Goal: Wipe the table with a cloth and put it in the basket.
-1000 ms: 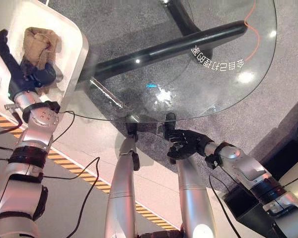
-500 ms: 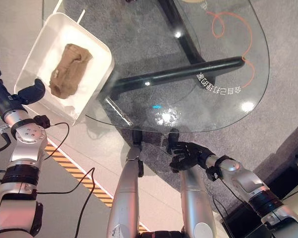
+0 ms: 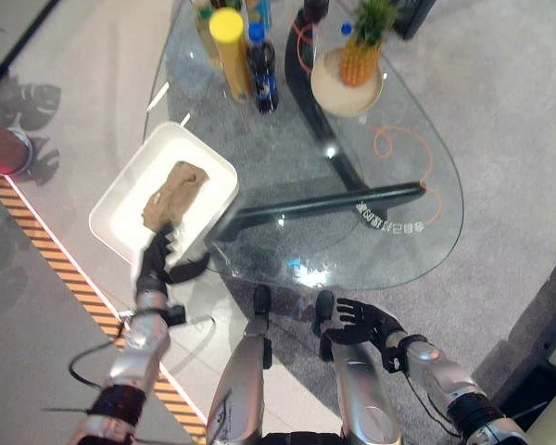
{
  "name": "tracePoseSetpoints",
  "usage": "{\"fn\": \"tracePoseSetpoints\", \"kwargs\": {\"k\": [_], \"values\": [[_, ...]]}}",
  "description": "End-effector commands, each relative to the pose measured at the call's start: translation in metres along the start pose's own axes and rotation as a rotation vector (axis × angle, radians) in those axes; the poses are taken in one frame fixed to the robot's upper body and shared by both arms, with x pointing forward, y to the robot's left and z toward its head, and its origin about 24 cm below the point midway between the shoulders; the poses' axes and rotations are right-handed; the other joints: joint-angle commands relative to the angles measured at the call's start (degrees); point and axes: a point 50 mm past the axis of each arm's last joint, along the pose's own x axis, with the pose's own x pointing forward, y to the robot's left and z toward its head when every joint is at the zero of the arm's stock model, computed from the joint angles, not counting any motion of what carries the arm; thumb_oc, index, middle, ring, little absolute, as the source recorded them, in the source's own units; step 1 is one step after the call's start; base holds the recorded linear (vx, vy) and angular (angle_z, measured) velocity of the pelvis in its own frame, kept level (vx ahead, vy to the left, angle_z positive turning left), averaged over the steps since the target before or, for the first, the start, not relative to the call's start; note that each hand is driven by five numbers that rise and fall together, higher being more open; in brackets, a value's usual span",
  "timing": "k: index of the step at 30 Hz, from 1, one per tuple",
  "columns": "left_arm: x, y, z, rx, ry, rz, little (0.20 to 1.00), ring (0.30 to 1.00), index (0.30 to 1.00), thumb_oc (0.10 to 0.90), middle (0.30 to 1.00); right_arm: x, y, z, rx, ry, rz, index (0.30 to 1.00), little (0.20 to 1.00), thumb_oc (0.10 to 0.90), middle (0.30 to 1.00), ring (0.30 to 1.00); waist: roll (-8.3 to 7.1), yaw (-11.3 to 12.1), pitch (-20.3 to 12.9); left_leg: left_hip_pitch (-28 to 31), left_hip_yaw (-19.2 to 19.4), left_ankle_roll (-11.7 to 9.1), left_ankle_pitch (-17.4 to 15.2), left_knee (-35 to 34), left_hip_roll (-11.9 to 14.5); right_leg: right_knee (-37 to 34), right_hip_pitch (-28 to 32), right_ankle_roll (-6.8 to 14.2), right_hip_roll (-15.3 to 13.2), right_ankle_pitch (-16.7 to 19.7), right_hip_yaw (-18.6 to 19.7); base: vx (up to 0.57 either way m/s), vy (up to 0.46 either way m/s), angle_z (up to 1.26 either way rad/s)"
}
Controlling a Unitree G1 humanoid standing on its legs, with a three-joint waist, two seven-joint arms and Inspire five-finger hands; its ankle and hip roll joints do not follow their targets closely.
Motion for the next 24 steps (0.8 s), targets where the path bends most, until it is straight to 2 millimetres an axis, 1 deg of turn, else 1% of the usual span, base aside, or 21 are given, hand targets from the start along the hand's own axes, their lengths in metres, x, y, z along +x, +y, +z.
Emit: {"fn": "tracePoseSetpoints", "kwargs": {"k": [1,3,5,6,8,9,10,13,15,17,20,21,24], "values": [[-0.014,-0.002,-0.024,-0.06,0.096,-0.084,0.9,0.9,0.9,0.8,0.9,-0.01,-0.006,-0.034,0.042,0.061,-0.047,0.9,0.9,0.8,0.9,0.9,-0.93,-0.1,-7.9,3.6,-1.8,0.6,-5.6,2.0,-4.9,-5.7,8.3,1.1,1.3,-0.1,-1.8,0.09,-0.16,0.07],[-0.026,-0.011,-0.056,-0.08,0.236,-0.099,0.9,0.9,0.9,0.8,0.9,-0.011,-0.007,-0.053,0.097,0.116,-0.091,0.9,0.9,0.8,0.9,0.9,-1.31,0.0,-10.1,6.3,-2.0,0.5,-5.3,0.1,-4.2,-7.3,11.1,1.1,1.8,0.1,-1.8,0.07,-0.161,0.03],[-0.032,-0.017,-0.07,-0.093,0.3,-0.096,0.9,0.9,0.9,0.8,0.9,-0.011,-0.003,-0.061,0.124,0.145,-0.094,0.9,0.9,0.8,0.9,0.9,-1.53,-0.1,-11.4,7.8,-2.1,0.6,-5.2,-1.1,-3.9,-8.1,12.4,1.2,2.0,0.3,-1.7,0.03,-0.13,-0.01],[-0.041,-0.02,-0.089,-0.076,0.385,-0.074,0.9,0.9,0.9,0.8,0.9,-0.012,0.0,-0.073,0.154,0.172,-0.108,0.9,0.9,0.8,0.9,0.9,-1.89,-0.2,-13.2,9.4,-2.2,0.6,-5.1,-2.4,-3.5,-9.1,13.9,1.5,2.2,0.5,-1.5,0.03,-0.146,-0.01],[-0.049,-0.021,-0.106,-0.055,0.464,-0.043,0.9,0.9,0.9,0.8,0.9,-0.012,0.005,-0.081,0.161,0.197,-0.126,0.9,0.9,0.8,0.9,0.9,-2.1,-0.4,-14.6,10.8,-1.9,0.5,-4.8,-3.6,-3.1,-10.0,15.0,1.7,2.3,0.8,-1.2,0.02,-0.107,-0.01],[-0.052,-0.02,-0.111,-0.044,0.49,-0.034,0.9,0.9,0.9,0.8,0.9,-0.012,0.006,-0.085,0.166,0.209,-0.129,0.9,0.9,0.8,0.9,0.9,-2.18,-0.5,-15.1,11.5,-1.7,0.5,-4.6,-4.3,-2.8,-10.5,15.6,1.8,2.4,1.0,-1.2,0.03,-0.098,-0.04],[-0.063,-0.017,-0.13,-0.007,0.578,-0.017,0.9,0.9,0.9,0.8,0.9,-0.015,0.008,-0.098,0.189,0.249,-0.141,0.9,0.9,0.8,0.9,0.9,-2.34,-0.7,-16.9,13.0,-1.6,0.3,-4.4,-5.6,-2.4,-11.6,16.9,2.0,2.6,1.3,-0.9,0.04,-0.075,-0.02],[-0.075,-0.018,-0.146,0.021,0.683,-0.019,0.9,0.9,0.9,0.8,0.9,-0.017,0.014,-0.111,0.221,0.3,-0.154,0.9,0.9,0.8,0.9,0.9,-2.4,-1.2,-18.8,14.5,-1.0,0.3,-4.2,-6.7,-2.0,-12.8,18.3,2.2,2.6,1.6,-0.4,0.03,-0.036,-0.05],[-0.083,-0.018,-0.156,0.014,0.746,-0.024,0.9,0.9,0.9,0.8,0.9,-0.021,0.015,-0.123,0.243,0.35,-0.158,0.9,0.9,0.8,0.9,0.9,-2.3,-1.7,-19.9,15.5,-0.4,0.4,-4.6,-6.8,-1.7,-13.5,19.1,2.2,2.6,1.7,0.3,0.02,-0.005,-0.08],[-0.086,-0.018,-0.159,-0.005,0.762,-0.007,0.9,0.9,0.9,0.8,0.9,-0.023,0.015,-0.129,0.261,0.375,-0.165,0.9,0.9,0.8,0.9,0.9,-2.19,-2.0,-20.4,16.0,0.1,0.5,-4.8,-6.9,-1.5,-13.8,19.6,2.2,2.7,1.7,0.7,0.02,0.0,-0.1],[-0.092,-0.016,-0.165,-0.059,0.799,0.038,0.9,0.9,0.9,0.8,0.9,-0.029,0.017,-0.144,0.303,0.442,-0.164,0.9,0.9,0.8,0.9,0.9,-2.09,-2.4,-21.5,17.5,0.7,0.7,-5.4,-7.4,-1.3,-14.8,20.9,2.3,2.7,1.8,1.5,0.04,-0.002,-0.26],[-0.093,-0.015,-0.166,-0.055,0.8,0.039,0.9,0.9,0.9,0.8,0.9,-0.032,0.02,-0.151,0.34,0.467,-0.16,0.9,0.9,0.8,0.9,0.9,-2.06,-2.5,-22.0,18.0,0.8,0.7,-5.4,-7.7,-1.2,-15.2,21.3,2.3,2.6,1.9,1.6,0.05,-0.008,-0.18],[-0.096,-0.015,-0.169,-0.03,0.815,0.036,0.9,0.9,0.9,0.8,0.9,-0.036,0.023,-0.158,0.407,0.481,-0.154,0.9,0.9,0.8,0.9,0.9,-1.95,-2.6,-22.8,18.8,1.0,0.7,-5.5,-8.5,-1.1,-16.3,22.1,2.6,2.3,2.5,1.8,0.04,-0.005,-0.07]]}}
